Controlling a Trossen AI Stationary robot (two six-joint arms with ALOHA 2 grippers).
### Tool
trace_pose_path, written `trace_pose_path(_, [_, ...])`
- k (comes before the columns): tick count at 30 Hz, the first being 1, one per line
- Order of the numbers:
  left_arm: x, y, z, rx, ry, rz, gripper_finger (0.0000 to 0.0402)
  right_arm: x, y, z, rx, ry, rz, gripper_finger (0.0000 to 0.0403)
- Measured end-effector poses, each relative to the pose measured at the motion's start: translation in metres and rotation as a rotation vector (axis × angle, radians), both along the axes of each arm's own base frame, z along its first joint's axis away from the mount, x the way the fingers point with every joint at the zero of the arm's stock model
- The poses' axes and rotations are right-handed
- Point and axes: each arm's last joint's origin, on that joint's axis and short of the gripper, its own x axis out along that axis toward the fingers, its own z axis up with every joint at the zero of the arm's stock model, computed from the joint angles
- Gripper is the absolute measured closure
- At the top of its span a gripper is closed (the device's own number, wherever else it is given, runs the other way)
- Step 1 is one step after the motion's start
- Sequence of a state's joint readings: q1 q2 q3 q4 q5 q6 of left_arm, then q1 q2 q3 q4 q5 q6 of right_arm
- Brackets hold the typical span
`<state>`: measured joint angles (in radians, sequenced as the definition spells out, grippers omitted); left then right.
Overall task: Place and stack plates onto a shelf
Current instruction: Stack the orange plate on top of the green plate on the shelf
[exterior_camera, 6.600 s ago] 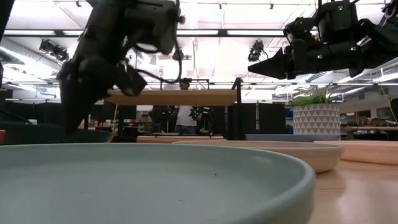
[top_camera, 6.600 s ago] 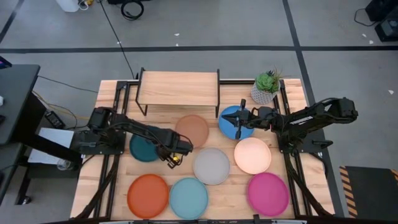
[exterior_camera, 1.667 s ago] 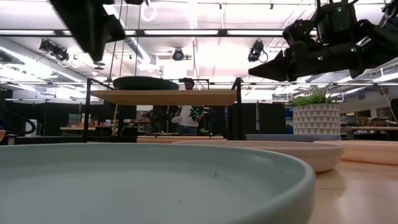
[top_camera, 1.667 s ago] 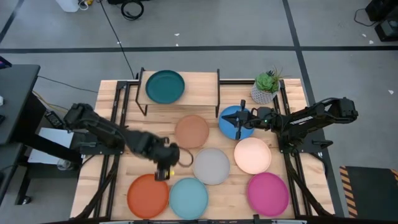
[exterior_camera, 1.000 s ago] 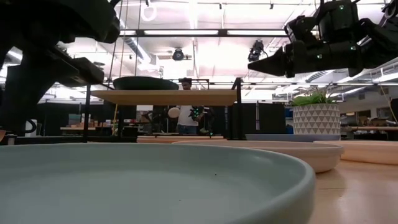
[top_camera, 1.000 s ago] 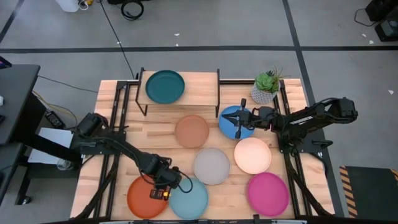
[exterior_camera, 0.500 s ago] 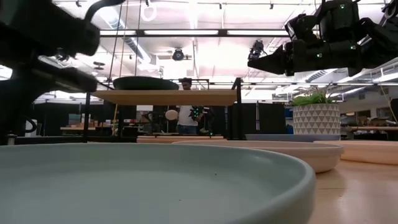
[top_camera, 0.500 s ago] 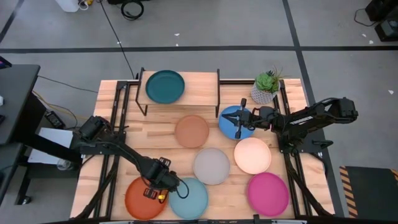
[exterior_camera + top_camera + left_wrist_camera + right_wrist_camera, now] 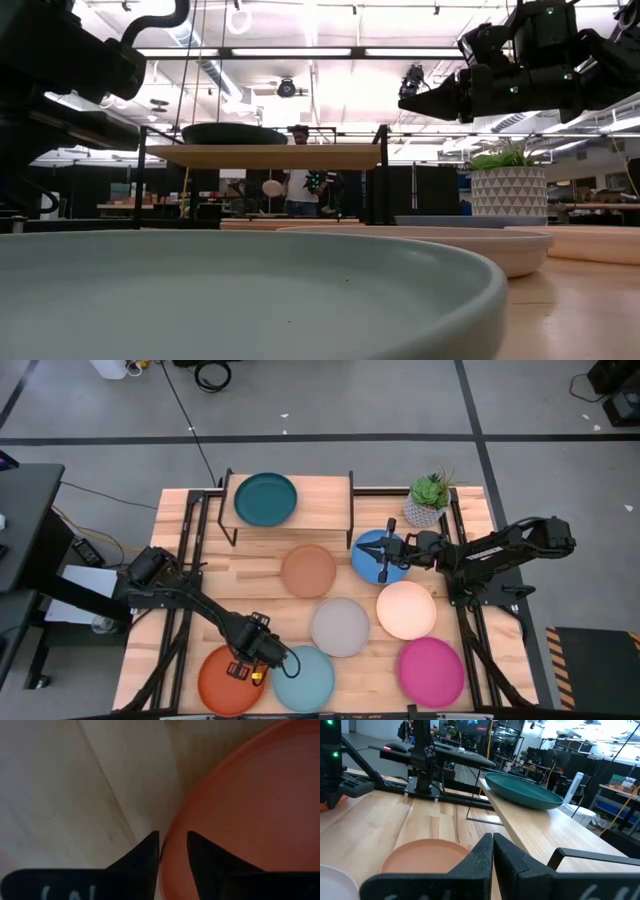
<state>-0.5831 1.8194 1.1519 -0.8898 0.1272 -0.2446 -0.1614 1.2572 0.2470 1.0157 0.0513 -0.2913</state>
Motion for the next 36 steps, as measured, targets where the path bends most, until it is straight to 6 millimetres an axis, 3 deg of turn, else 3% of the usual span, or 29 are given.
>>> trace_pose_path(10, [0.0, 0.0, 0.0, -0.002, -0.001, 0.0, 0.0336, 0.0, 0.0, 0.0, 0.0, 0.0, 0.0, 0.0383])
trace_pose_path(17, [-0.003, 0.0, 0.0, 0.004, 0.024, -0.033, 0.0386, 0.0, 0.0, 0.0, 0.0, 0.0, 0.0, 0.0383])
trace_pose_path(25, [-0.011, 0.001, 0.003, 0.038, 0.081, -0.063, 0.039, 0.0, 0.0, 0.0, 0.001, 0.003, 0.001, 0.0383])
trace_pose_path(29, [-0.016, 0.006, 0.017, 0.031, 0.079, -0.028, 0.039, 0.0, 0.0, 0.0, 0.002, 0.004, 0.001, 0.0383])
trace_pose_path(36, [-0.028, 0.032, 0.072, 0.008, 0.002, 0.154, 0.039, 0.0, 0.0, 0.0, 0.005, 0.004, 0.0, 0.0383])
